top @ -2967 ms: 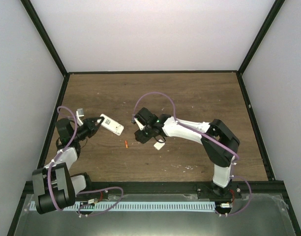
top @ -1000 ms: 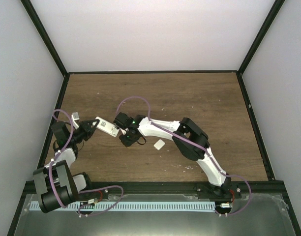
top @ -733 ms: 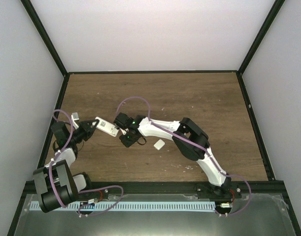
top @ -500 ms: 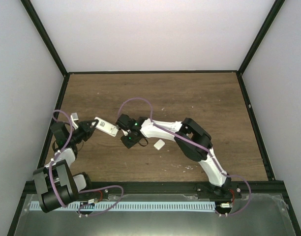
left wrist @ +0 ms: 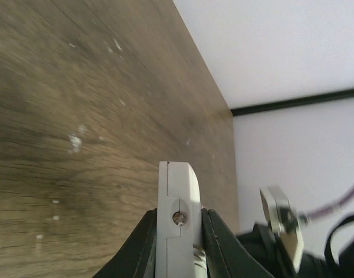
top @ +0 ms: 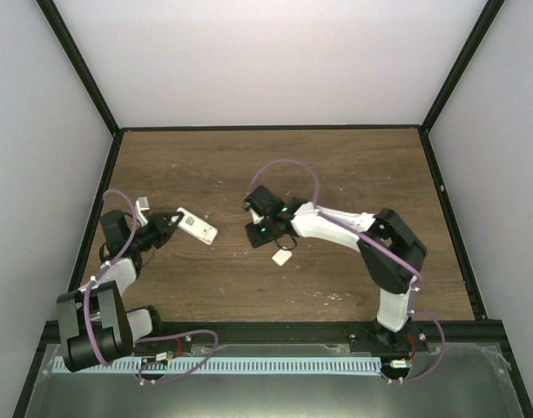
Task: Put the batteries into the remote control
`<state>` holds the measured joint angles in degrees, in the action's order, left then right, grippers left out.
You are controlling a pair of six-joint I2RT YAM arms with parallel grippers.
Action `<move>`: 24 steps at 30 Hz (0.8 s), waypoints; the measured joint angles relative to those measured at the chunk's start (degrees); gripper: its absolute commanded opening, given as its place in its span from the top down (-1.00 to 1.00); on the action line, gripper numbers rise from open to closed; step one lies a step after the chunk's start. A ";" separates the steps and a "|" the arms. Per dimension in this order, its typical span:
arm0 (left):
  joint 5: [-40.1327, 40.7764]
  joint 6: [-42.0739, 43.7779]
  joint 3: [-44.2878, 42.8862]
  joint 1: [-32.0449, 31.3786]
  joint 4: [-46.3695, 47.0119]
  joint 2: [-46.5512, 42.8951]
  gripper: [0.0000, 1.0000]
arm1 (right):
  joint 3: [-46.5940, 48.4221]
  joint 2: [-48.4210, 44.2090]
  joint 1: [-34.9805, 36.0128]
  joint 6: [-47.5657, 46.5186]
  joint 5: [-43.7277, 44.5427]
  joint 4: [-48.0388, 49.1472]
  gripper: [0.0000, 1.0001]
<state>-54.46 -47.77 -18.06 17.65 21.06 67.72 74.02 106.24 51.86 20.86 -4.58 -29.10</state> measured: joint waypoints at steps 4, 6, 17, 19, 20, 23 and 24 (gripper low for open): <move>1.88 -1.73 -0.35 -5.33 1.57 -0.22 1.00 | -4.76 -3.96 -7.61 0.63 0.22 0.42 0.96; 2.91 -3.30 -0.35 -6.88 3.54 0.17 1.00 | -6.82 -5.14 -10.78 0.70 0.52 0.39 0.95; 15.13 -16.11 3.34 -21.79 22.53 2.40 1.00 | -13.03 -6.54 -19.96 0.39 3.52 -2.36 0.95; 18.18 -18.14 4.42 -24.28 25.92 2.40 1.00 | -13.00 -6.40 -20.20 0.39 3.67 -2.38 0.93; 19.21 -18.71 4.79 -25.00 26.97 2.38 1.00 | -12.98 -6.25 -20.20 0.39 3.74 -2.40 0.91; 23.37 -20.85 6.71 -27.12 29.99 1.62 1.00 | -12.74 -4.94 -20.24 0.33 3.76 -2.80 0.86; 24.68 -21.40 7.45 -27.65 30.45 0.98 1.00 | -12.55 -4.44 -20.24 0.22 3.78 -3.02 0.84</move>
<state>-29.78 -69.17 -10.61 -10.00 51.51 68.71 61.47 101.80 31.62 21.08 -0.80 -32.12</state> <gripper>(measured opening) 0.162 0.055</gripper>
